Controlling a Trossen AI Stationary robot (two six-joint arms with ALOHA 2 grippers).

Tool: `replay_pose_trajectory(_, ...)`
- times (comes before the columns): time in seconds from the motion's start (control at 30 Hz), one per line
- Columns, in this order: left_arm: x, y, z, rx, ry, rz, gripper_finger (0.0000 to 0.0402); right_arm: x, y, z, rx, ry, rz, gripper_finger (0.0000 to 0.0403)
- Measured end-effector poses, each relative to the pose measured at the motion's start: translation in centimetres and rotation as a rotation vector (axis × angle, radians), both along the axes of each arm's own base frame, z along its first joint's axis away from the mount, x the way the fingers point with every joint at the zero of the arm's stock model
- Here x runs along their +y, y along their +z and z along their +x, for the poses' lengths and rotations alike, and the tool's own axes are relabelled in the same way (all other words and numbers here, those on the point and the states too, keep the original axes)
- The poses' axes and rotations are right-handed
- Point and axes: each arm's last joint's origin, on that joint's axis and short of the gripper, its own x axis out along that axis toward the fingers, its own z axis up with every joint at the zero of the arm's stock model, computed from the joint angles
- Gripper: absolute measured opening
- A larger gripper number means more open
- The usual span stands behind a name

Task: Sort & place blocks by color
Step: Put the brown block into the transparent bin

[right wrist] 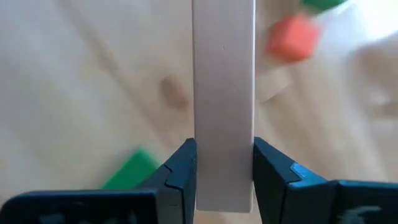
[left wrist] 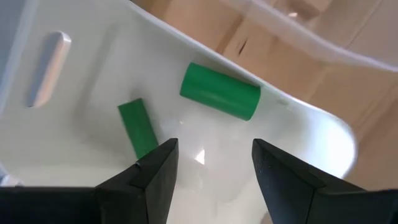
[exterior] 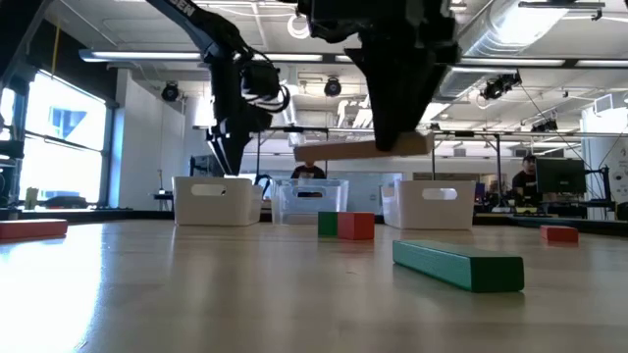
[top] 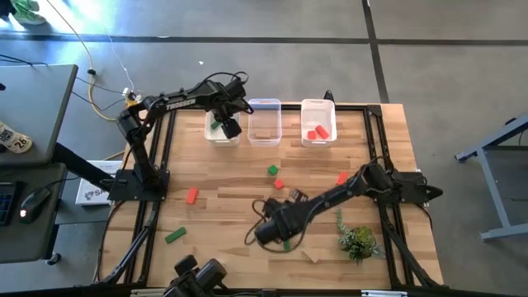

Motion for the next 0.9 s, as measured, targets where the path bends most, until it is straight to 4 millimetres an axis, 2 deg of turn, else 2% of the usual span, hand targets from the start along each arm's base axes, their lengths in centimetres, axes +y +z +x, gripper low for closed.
replay_pose_trajectory(0.33,-1.5,4.9,-1.8,-0.107,0.033,0.106,0.0192,-9.2,2.6,1.4,0.035,0.008,-0.057,0.0092)
replay_pose_trajectory(0.53,-2.8,8.2,-3.8,-0.166,0.042,0.173,0.0192,-15.8,3.9,1.9,0.016,-0.012,-0.037,0.0092)
replay_pose_trajectory(0.7,-4.0,10.2,-5.3,-0.204,0.049,0.206,0.0192,-21.9,4.3,2.5,-0.065,-0.003,0.004,0.0092)
replay_pose_trajectory(0.9,-5.3,11.2,-6.4,-0.206,0.065,0.197,0.0192,-28.7,4.7,2.3,-0.191,-0.079,0.0,0.0092)
